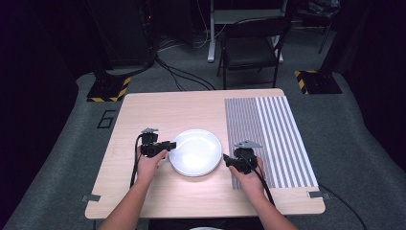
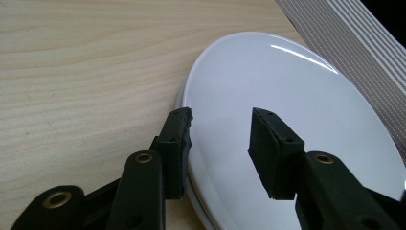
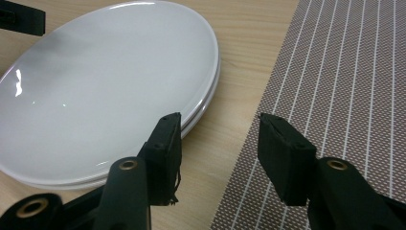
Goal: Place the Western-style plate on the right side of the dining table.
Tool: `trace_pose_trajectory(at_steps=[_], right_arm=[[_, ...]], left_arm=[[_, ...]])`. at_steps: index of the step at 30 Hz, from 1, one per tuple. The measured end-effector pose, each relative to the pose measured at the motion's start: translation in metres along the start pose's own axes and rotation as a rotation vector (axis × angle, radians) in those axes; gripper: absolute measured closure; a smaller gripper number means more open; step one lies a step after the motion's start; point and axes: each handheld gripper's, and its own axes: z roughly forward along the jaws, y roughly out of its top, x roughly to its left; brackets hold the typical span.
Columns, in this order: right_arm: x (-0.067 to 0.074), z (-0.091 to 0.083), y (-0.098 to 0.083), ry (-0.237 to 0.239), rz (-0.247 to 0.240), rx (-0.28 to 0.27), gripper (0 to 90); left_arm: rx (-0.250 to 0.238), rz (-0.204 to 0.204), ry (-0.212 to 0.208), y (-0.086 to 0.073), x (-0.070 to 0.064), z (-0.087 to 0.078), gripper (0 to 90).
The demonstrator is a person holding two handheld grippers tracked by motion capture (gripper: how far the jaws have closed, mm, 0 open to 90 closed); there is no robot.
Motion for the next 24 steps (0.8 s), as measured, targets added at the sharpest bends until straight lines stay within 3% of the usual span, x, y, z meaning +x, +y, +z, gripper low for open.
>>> trace_pose_trajectory(at_steps=[5, 8, 12, 16, 19, 24], right_arm=[[-0.0008, 0.0025, -0.0009, 0.000, 0.007, 0.005, 49.4], [-0.0015, 0.0035, -0.0009, 0.002, 0.014, 0.007, 49.4], [-0.0016, 0.0040, -0.0001, 0.012, 0.030, 0.004, 49.2], [-0.0010, 0.0059, -0.0004, 0.014, 0.037, 0.006, 48.8], [0.0002, 0.0079, -0.0005, 0.019, 0.043, 0.005, 48.2], [0.0020, 0.0100, 0.0004, 0.023, 0.043, -0.006, 47.5]], left_arm=[[0.003, 0.005, -0.012, -0.0009, -0.0020, 0.0018, 58.5], [0.002, 0.034, 0.030, -0.0005, -0.0039, 0.0010, 57.7], [0.007, 0.022, 0.034, -0.0006, -0.0002, 0.0001, 56.6], [0.022, -0.001, 0.014, -0.0027, 0.0013, 0.0026, 56.2], [0.024, 0.010, 0.021, -0.0032, -0.0004, 0.0033, 55.3], [0.021, 0.004, -0.003, -0.0036, -0.0015, 0.0027, 55.3]])
